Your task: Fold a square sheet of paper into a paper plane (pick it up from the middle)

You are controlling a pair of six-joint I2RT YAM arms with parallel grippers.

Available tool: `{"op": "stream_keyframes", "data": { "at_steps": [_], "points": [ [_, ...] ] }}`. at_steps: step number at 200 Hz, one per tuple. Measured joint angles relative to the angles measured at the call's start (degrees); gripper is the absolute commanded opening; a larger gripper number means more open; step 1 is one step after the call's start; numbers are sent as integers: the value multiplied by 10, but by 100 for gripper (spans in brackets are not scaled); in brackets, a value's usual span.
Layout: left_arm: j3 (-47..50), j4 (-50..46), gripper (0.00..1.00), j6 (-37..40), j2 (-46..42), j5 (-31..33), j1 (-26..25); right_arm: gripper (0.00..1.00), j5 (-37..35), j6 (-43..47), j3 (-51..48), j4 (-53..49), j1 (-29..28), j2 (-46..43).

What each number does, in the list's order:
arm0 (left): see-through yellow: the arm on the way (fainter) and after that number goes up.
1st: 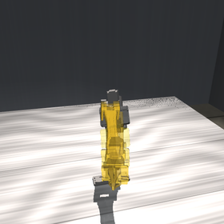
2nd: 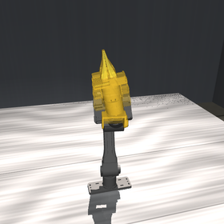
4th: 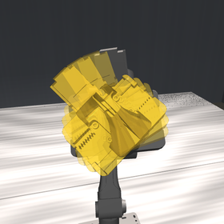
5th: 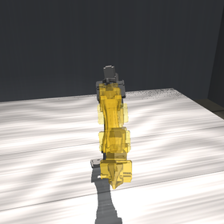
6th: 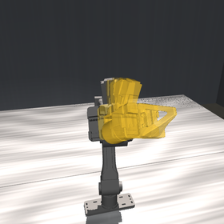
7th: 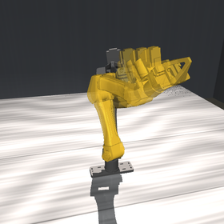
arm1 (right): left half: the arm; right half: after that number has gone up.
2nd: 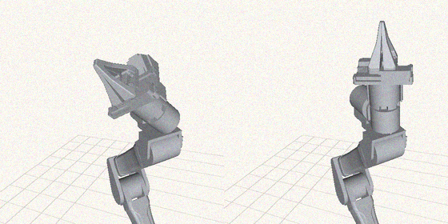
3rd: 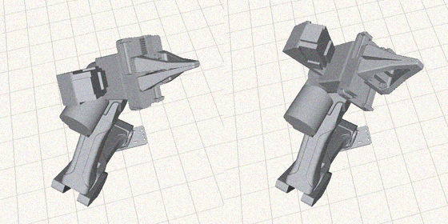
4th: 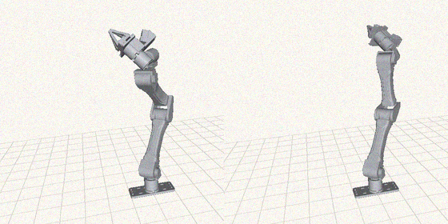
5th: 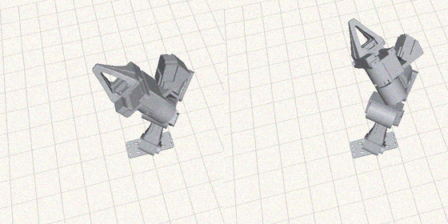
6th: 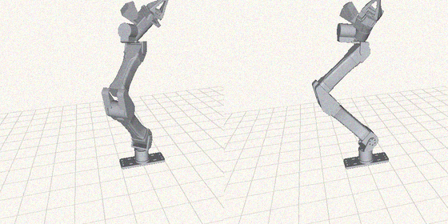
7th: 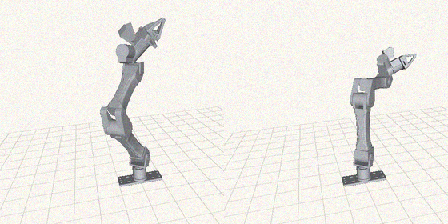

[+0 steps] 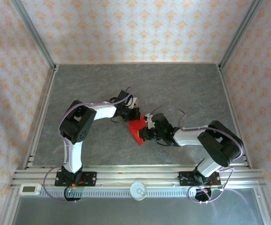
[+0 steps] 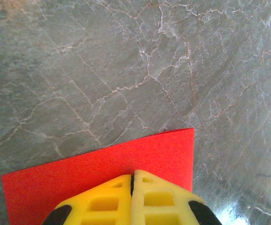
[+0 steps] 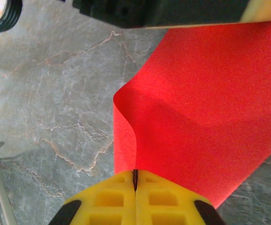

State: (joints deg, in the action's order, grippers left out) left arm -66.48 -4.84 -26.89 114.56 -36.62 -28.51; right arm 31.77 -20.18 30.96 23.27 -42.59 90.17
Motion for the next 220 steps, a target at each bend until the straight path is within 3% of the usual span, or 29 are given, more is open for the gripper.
{"op": "stream_keyframes", "data": {
  "at_steps": [220],
  "points": [
    [10, 15, 5, 0, -4, 0, 0, 1, -46, -13, 26, -59, 3, 21]
  ]
}}
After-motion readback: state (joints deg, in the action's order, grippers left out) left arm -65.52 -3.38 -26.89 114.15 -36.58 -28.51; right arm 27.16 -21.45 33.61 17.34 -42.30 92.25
